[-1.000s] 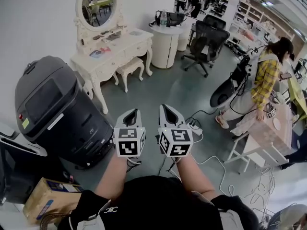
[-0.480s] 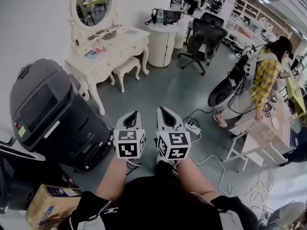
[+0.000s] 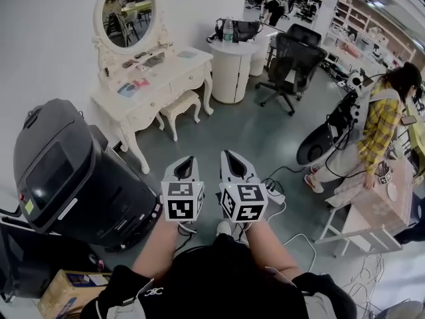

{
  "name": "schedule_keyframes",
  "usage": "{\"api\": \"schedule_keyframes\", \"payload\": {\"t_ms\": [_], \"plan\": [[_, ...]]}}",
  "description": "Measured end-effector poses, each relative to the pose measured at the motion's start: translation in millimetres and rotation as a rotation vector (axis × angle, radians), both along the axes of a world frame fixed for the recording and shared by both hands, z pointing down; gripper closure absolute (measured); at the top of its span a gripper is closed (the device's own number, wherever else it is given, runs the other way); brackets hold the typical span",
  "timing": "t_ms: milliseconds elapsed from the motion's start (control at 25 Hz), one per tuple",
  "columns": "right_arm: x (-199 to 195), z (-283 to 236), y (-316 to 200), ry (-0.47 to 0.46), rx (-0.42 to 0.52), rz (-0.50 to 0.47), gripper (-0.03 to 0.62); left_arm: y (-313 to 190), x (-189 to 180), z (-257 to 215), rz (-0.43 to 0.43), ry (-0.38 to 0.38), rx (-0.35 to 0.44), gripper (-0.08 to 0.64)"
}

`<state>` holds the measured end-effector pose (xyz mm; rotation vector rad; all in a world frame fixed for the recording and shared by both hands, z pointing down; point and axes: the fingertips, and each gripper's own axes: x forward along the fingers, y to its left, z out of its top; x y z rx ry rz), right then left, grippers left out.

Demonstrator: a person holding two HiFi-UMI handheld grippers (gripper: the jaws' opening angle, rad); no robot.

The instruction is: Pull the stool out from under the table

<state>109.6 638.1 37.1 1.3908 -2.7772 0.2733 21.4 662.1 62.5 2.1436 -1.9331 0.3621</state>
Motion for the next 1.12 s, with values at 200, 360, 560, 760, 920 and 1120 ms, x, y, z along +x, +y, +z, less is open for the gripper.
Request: {"api": "schedule_keyframes", "payload": {"t_ms": [200, 360, 560, 760, 920, 1120], "plan": [[10.9, -5.3, -61.7, -0.006, -0.003, -0.025, 0.586, -59.7, 12.5, -4.2, -0.018, -0.014, -0.001, 0.563], [21.0, -4.3, -101.3, 0.031, 0.026, -0.033, 0.586, -99.2, 23.6, -1.7, -0.038, -0.025, -0.013, 0.563], [26.7, -3.9, -140.9, 0.036, 0.033, -0.064, 0.586, -136.7, 33.9, 2.8, -0.063, -0.057, -0.031, 0.563], [34.1, 3.2, -174.2, 0.014, 0.011, -0.091, 0.586, -163.4, 38.4, 5.4, -0.102, -0.081, -0.037, 0.563], [30.0, 11.1, -198.1, 0.014, -0.012, -0.108, 0.586, -184.9, 34.2, 8.2, -0.124, -0.086, -0.049, 0.563], [19.8, 20.8, -227.2, 0.003, -0.064, -0.132, 0.586, -212.1, 23.0, 16.8, -0.145, -0.067, -0.069, 0.563]]}}
